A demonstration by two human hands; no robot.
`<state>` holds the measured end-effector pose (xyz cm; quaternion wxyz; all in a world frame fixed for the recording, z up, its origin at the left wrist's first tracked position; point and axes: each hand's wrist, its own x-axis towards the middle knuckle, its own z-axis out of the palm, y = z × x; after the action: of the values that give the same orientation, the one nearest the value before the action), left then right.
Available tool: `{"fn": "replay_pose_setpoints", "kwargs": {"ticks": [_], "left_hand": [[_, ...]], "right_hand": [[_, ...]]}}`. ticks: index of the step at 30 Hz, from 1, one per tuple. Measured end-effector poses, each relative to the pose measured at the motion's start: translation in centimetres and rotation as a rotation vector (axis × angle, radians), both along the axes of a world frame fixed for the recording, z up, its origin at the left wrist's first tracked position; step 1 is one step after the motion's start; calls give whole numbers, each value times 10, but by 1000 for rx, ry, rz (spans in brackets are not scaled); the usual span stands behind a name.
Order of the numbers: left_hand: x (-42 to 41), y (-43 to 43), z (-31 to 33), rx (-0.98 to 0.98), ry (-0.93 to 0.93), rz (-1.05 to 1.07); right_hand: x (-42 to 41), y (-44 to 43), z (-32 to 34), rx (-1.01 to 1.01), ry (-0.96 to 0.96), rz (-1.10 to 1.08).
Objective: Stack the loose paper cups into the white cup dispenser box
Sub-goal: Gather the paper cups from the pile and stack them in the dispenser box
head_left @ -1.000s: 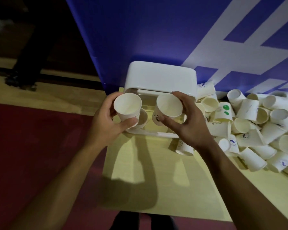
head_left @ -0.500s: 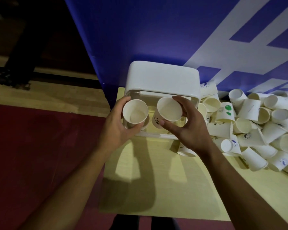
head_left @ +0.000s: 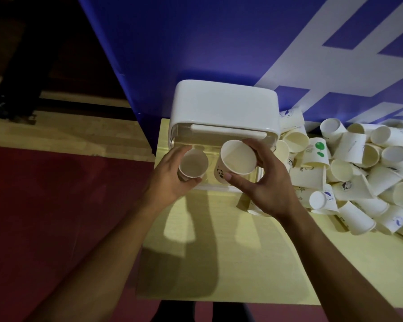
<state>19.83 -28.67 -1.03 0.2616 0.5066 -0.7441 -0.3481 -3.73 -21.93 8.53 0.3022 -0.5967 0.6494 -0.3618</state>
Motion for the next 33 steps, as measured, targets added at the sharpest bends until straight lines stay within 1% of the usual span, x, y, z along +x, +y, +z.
{"fn": "replay_pose_setpoints", "kwargs": {"ticks": [6, 13, 15, 17, 20, 22, 24, 28, 33], "left_hand": [[3, -1, -5, 90, -13, 1], [7, 0, -1, 122, 6, 1], [9, 6, 9, 91, 73, 25], [10, 13, 23, 82, 205, 106], [7, 19, 43, 176, 435, 201], [4, 18, 51, 200, 503, 216], [1, 16, 53, 188, 515, 207], [-2, 16, 47, 153, 461, 164], [-2, 17, 39, 178, 442, 161]], "right_hand": [[1, 3, -6, 13, 19, -9], [10, -1, -7, -7, 2, -10], [17, -3, -9, -40, -5, -20], [29, -8, -10, -75, -23, -30], [46, -17, -14, -102, -12, -13], [54, -21, -19, -78, -5, 0], [58, -23, -27, -52, -5, 14], [63, -25, -41, -21, -12, 23], [66, -26, -54, 26, 11, 24]]}}
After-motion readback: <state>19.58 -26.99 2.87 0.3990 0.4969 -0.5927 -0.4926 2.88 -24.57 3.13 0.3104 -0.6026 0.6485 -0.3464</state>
